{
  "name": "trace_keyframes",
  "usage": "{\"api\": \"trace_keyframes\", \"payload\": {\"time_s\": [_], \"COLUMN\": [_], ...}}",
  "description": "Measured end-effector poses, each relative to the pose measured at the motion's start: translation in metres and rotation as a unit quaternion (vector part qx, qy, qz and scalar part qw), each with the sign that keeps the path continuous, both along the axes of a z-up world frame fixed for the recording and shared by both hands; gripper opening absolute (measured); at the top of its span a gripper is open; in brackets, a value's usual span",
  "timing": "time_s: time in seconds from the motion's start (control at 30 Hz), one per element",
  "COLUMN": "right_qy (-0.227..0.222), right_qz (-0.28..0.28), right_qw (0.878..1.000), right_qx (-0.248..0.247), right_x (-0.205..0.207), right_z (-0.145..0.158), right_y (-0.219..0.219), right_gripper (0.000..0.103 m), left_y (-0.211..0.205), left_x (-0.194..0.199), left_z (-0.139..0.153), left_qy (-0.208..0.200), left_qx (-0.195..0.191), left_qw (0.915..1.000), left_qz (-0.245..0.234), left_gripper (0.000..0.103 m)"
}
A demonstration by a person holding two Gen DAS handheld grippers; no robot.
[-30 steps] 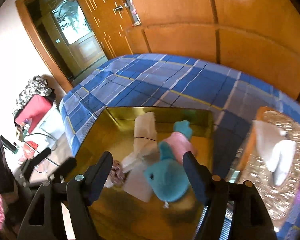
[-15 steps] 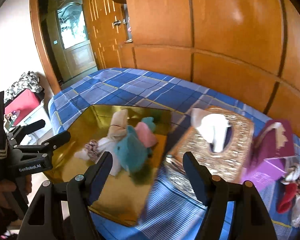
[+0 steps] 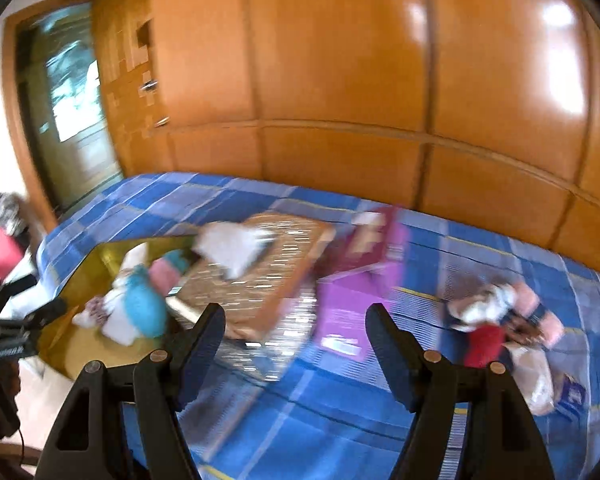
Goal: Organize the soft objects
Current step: 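Carry the rolled white towel with the right tool and drop it in the tray, then move both tools over to the socks lying on the bed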
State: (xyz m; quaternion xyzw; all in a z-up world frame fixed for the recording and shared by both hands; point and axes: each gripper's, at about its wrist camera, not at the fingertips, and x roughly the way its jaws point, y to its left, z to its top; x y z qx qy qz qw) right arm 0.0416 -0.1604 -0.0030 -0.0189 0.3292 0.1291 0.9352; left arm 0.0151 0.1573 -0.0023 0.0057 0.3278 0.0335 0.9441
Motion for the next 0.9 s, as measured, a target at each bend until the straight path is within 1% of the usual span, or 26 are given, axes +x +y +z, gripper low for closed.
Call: {"api": "trace_keyframes", "payload": {"time_s": [0.13,0.23,0.3,0.37,0.43,0.5,0.63,0.67,0.7,0.77,0.8,0.83,0.9], "right_qy": [-0.007,-0.014,-0.022,-0.031,-0.041,-0.047,-0.052,-0.048,-0.044,-0.021,-0.019,-0.02,-0.012], "right_qz": [-0.054,-0.097,-0.133,-0.175,-0.226,-0.277,-0.377,-0.398,-0.41,-0.434,-0.435,-0.435,-0.435], "right_qw": [0.998,0.995,0.991,0.984,0.972,0.958,0.922,0.913,0.907,0.895,0.892,0.89,0.889], "right_qx": [0.007,0.008,0.015,0.029,0.043,0.063,0.075,0.075,0.08,0.102,0.124,0.137,0.143], "right_x": [0.003,0.005,0.006,0.007,0.009,0.012,0.017,0.018,0.018,0.019,0.017,0.015,0.015], "right_z": [0.005,0.008,0.009,0.01,0.011,0.009,-0.007,-0.014,-0.02,-0.032,-0.034,-0.035,-0.038], "right_y": [-0.042,-0.071,-0.094,-0.118,-0.147,-0.177,-0.232,-0.243,-0.252,-0.27,-0.276,-0.279,-0.283], "right_gripper": [0.074,0.074,0.074,0.074,0.074,0.074,0.074,0.074,0.074,0.074,0.074,0.074,0.074], "left_y": [-0.011,-0.019,-0.025,-0.031,-0.04,-0.048,-0.071,-0.075,-0.083,-0.095,-0.105,-0.117,-0.137], "left_x": [0.0,0.001,0.002,0.002,0.0,0.0,0.001,0.001,0.003,0.006,0.006,0.006,0.008], "left_z": [0.001,0.0,-0.001,-0.002,0.0,0.003,0.007,0.008,0.009,0.01,0.011,0.011,0.01], "left_qy": [-0.004,0.0,0.007,0.009,0.006,0.006,0.005,0.005,0.012,0.023,0.024,0.026,0.031], "left_qx": [0.001,-0.002,-0.004,-0.005,-0.009,-0.013,-0.007,-0.006,-0.006,-0.009,-0.003,0.004,0.011], "left_qw": [0.9999,0.9998,0.9994,0.9987,0.997,0.9951,0.991,0.9904,0.9887,0.9851,0.9828,0.9787,0.9709], "left_qz": [-0.011,-0.022,-0.033,-0.05,-0.077,-0.098,-0.134,-0.138,-0.149,-0.17,-0.183,-0.204,-0.237], "left_gripper": [0.103,0.103,0.102,0.102,0.102,0.102,0.102,0.102,0.102,0.101,0.1,0.1,0.098]}}
